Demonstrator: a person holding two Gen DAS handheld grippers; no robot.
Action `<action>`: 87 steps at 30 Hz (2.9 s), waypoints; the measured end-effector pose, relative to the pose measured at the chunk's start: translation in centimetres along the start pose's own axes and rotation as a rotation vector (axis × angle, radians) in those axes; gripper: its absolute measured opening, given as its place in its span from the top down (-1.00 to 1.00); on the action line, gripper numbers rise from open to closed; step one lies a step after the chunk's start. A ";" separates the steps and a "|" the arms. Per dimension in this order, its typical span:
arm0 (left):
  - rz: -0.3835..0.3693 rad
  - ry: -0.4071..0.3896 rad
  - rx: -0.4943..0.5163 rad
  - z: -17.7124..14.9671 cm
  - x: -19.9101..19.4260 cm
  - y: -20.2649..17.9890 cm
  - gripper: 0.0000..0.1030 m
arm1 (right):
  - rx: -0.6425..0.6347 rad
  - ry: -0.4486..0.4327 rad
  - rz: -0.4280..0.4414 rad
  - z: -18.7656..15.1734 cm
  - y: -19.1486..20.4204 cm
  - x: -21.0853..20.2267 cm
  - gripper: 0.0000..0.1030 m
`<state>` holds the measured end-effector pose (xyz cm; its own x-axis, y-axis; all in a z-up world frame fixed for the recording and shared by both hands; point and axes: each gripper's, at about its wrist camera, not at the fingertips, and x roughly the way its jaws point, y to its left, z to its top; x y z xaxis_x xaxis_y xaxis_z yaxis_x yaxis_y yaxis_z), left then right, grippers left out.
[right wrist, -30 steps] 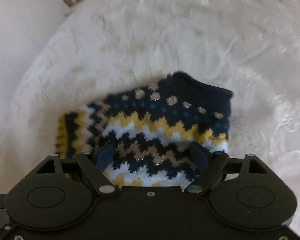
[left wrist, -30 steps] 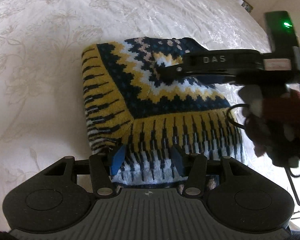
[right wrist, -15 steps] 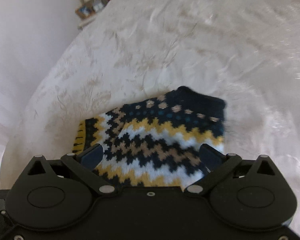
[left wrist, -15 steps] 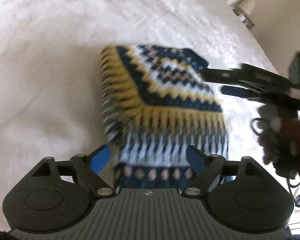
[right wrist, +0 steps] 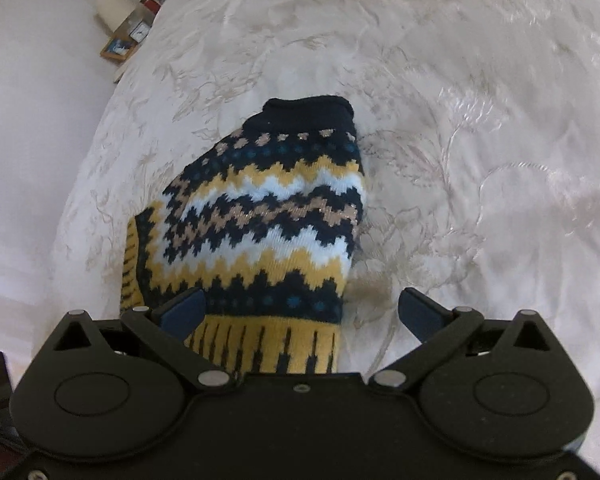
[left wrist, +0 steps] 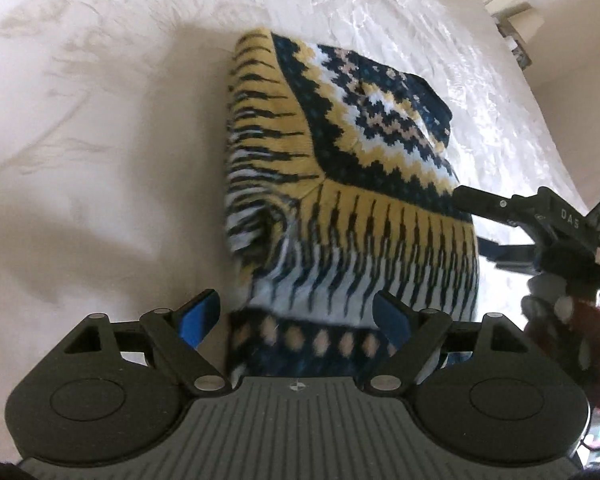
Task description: Fold small clothes
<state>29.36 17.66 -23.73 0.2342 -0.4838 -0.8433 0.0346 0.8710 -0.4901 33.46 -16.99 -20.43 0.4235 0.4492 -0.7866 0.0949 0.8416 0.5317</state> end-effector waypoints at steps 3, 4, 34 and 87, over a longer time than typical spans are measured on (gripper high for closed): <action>-0.018 0.024 -0.008 0.9 1.6 -0.3 -0.66 | 0.008 0.028 0.020 0.5 0.0 1.1 -0.99; -0.026 0.036 -0.008 1.2 2.1 -0.4 -0.74 | 0.009 0.039 0.030 0.7 0.0 1.6 -0.99; -0.268 0.137 -0.029 -1.8 1.7 -1.5 0.24 | 0.010 0.097 0.114 -0.4 1.0 -0.1 -0.03; 0.261 -0.115 0.280 -18.0 -0.2 -12.9 0.05 | -0.075 -0.103 -0.181 -2.6 -0.7 -7.5 -0.99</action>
<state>11.38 5.00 -21.19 0.3768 -0.2445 -0.8935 0.2196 0.9606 -0.1702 27.92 -20.20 -15.74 0.4956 0.2590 -0.8290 0.1122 0.9274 0.3567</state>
